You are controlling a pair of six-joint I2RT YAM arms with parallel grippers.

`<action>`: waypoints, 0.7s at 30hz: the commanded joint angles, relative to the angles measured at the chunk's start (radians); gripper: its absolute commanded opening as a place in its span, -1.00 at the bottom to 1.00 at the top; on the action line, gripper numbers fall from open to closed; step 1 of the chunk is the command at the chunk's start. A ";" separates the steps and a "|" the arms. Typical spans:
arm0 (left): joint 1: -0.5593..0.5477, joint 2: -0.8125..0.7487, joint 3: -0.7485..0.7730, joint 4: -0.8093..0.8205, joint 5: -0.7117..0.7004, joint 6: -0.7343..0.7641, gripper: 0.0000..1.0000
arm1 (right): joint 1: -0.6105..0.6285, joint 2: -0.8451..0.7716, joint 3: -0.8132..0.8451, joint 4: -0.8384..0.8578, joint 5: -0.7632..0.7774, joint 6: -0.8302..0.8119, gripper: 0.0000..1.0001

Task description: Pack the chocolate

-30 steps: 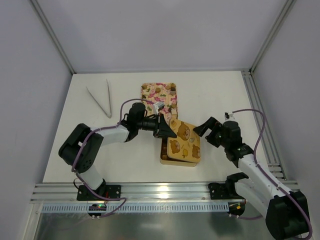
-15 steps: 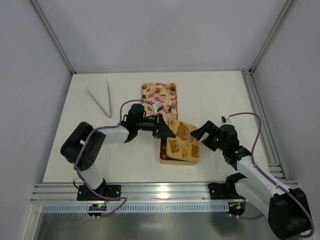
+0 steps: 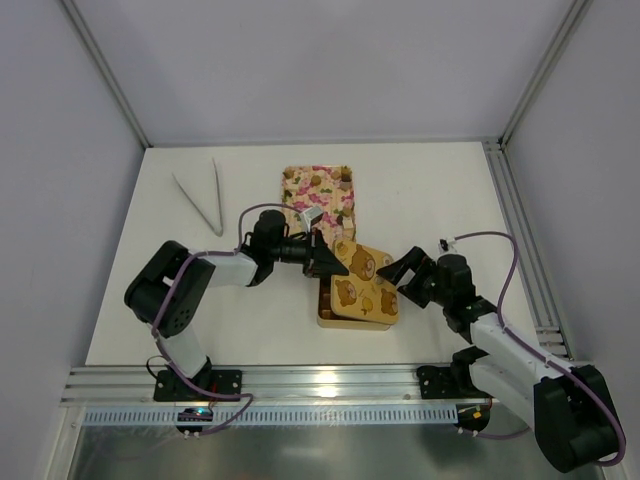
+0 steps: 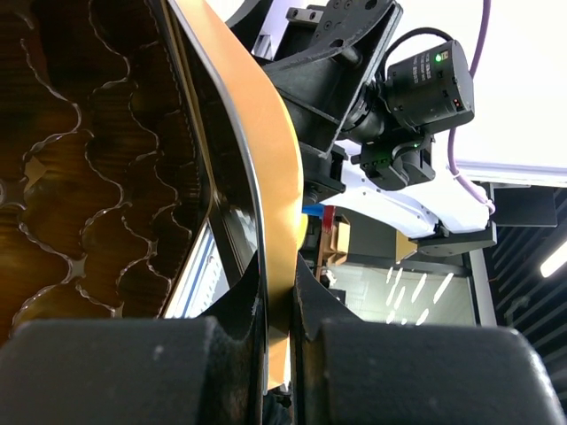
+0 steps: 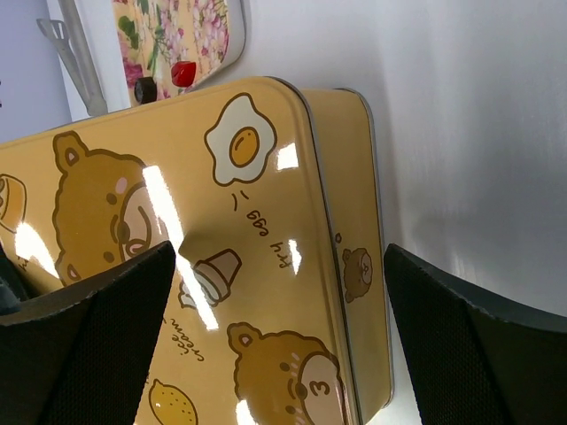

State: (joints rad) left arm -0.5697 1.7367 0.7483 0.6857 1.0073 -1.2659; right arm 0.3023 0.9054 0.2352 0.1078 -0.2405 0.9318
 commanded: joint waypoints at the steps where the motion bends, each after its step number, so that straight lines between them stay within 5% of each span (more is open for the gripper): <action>1: 0.014 0.007 -0.007 0.063 0.020 0.000 -0.95 | 0.008 -0.002 -0.008 0.098 -0.017 0.024 1.00; 21: 0.037 0.040 -0.018 0.074 0.011 -0.006 -0.83 | 0.008 0.010 -0.040 0.196 -0.089 0.087 0.99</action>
State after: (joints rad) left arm -0.5434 1.7687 0.7376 0.7147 1.0164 -1.2774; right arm 0.3058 0.9253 0.1963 0.2398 -0.3180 1.0061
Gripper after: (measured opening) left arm 0.091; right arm 0.996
